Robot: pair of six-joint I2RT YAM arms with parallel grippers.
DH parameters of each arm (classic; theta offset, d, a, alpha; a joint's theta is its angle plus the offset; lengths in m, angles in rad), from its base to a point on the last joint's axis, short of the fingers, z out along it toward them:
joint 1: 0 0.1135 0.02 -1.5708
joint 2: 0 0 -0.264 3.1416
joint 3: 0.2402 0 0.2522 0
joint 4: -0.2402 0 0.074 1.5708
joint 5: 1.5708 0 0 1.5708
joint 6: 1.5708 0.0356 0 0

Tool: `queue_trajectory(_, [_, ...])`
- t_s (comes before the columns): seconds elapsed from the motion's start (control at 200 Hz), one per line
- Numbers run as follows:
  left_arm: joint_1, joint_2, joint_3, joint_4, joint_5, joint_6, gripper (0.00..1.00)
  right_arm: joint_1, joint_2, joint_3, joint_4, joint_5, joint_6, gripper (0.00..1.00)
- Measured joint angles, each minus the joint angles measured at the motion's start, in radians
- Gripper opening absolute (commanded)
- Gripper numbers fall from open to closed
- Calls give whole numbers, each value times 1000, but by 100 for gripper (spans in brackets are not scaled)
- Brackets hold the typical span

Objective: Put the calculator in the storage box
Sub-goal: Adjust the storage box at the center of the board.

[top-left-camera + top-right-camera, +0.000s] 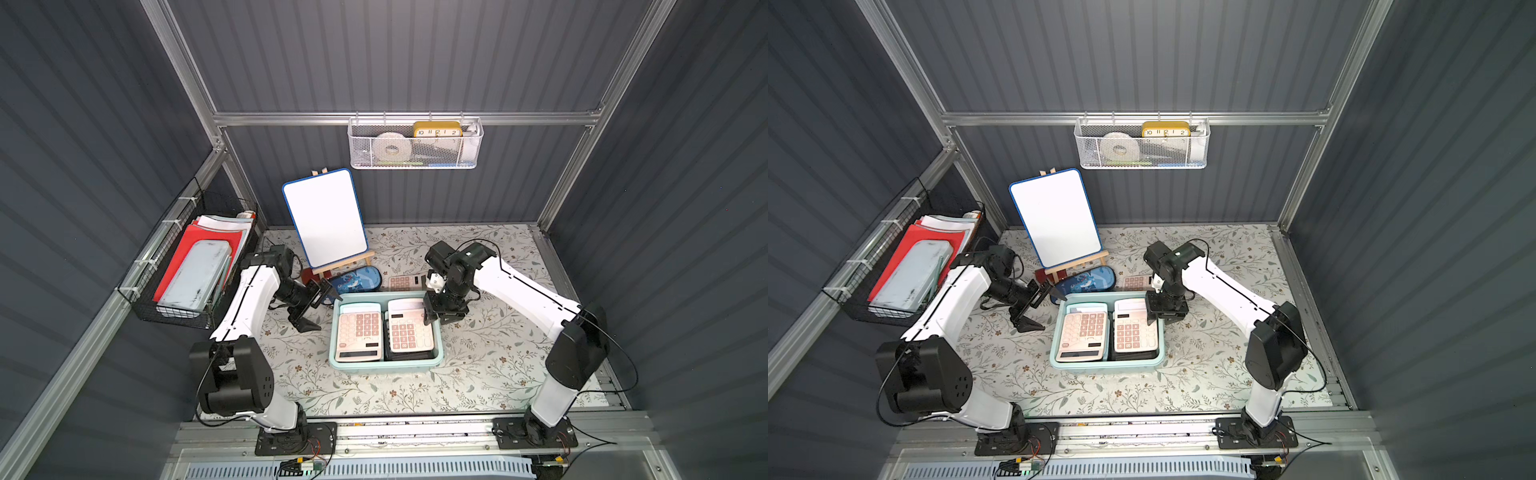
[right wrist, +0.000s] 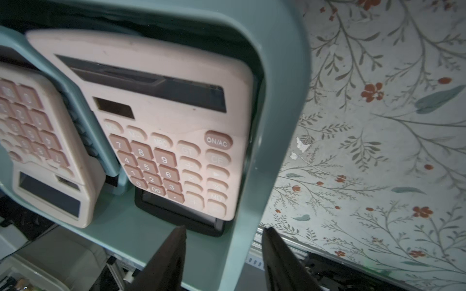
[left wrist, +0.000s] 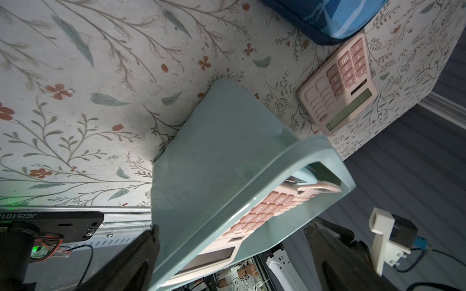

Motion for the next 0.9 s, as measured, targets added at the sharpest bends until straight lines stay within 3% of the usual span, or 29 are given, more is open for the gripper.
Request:
queue_trajectory(0.325, [-141, 64, 26, 90, 37, -58, 99, -26, 29, -18, -63, 108, 3, 19])
queue_trajectory(0.57, [-164, 152, 168, 140, 69, -80, 99, -144, -68, -130, -74, 156, 4, 18])
queue_trajectory(0.725, [-164, 156, 257, 134, 32, -79, 99, -240, -125, -196, -82, 174, -19, 18])
queue_trajectory(0.901, [-163, 154, 263, 130, -25, -80, 99, -333, -173, -251, -80, 166, -30, 18])
